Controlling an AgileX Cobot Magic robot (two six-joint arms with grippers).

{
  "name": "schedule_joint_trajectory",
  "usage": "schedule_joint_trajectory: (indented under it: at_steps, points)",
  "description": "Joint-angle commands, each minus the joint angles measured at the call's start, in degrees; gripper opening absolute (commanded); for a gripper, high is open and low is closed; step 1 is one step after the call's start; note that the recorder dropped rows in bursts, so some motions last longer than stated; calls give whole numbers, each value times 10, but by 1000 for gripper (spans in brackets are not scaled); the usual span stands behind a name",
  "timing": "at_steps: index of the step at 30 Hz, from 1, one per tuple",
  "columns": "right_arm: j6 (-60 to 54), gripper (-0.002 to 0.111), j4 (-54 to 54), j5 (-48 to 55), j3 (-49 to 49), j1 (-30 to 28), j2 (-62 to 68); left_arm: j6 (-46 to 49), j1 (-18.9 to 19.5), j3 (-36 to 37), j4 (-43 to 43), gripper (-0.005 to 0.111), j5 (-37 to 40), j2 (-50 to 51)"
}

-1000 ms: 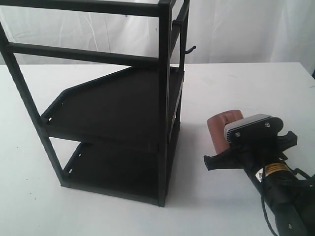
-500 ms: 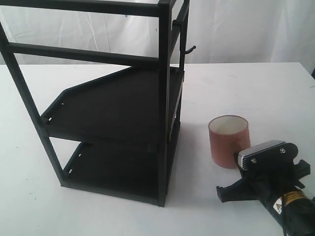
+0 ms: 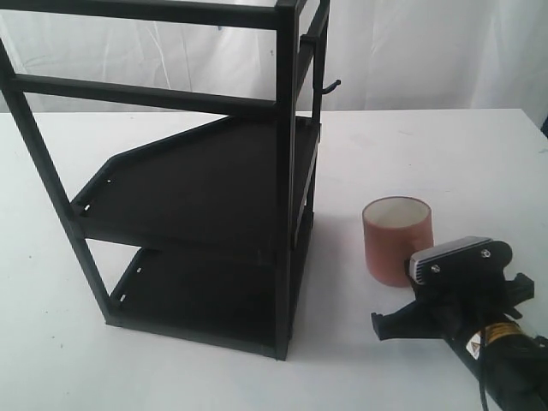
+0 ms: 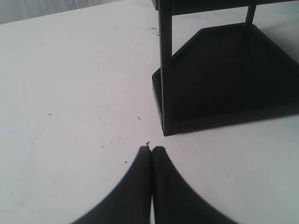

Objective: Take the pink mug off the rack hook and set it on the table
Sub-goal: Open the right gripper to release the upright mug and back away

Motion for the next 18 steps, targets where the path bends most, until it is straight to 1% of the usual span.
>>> schedule_joint_trajectory:
  at_steps: [1,4,10,16,18]
  points:
    - [-32,0,4,80,-32,-5,6,0,-4,2,-3,0,2,-2]
    - [-33,0,16,102,-50,-6,13,0,-4,2,-3,0,2,-2]
    - [-43,0,14,169,-81,-39,38,0,-6,2,-3,0,2,-2]
    - [-45,0,21,172,-83,-44,44,0,-9,2,-3,0,2,-2]
    - [-46,2,21,171,-83,-44,49,0,-9,2,-3,0,2,-2]
